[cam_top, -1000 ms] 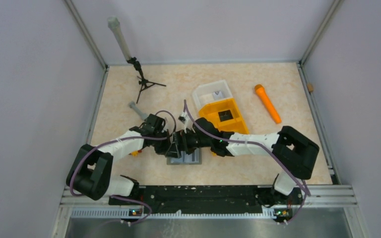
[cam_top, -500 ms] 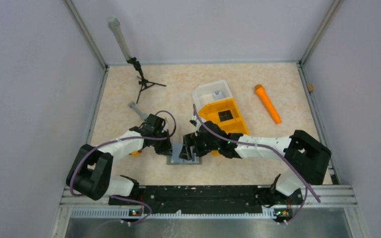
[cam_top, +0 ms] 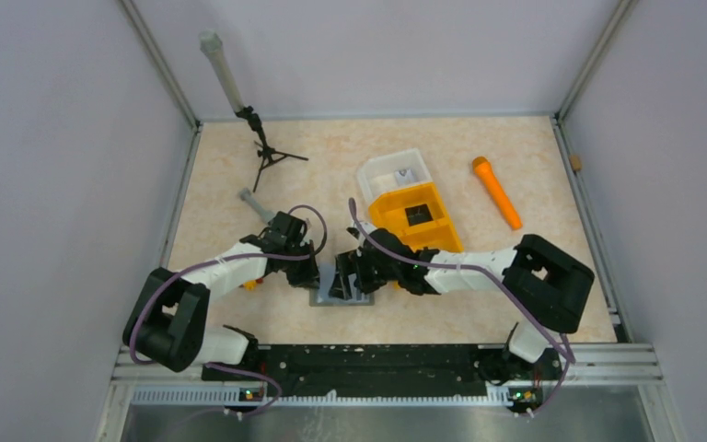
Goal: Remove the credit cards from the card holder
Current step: Open the card holder at the center of the board.
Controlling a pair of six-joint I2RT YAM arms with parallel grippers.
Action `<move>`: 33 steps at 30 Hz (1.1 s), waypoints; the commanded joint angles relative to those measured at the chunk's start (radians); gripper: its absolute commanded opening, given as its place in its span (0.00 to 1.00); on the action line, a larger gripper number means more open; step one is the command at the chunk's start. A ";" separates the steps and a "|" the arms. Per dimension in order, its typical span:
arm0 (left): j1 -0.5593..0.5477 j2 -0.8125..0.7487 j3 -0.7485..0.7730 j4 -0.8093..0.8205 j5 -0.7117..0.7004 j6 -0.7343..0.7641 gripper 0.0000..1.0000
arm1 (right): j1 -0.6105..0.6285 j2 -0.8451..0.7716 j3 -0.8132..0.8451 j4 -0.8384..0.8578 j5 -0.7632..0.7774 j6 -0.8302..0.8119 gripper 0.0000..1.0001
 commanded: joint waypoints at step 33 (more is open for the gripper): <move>0.002 -0.226 0.146 -0.217 -0.062 -0.002 0.06 | 0.036 0.169 0.112 0.198 -0.178 0.041 0.59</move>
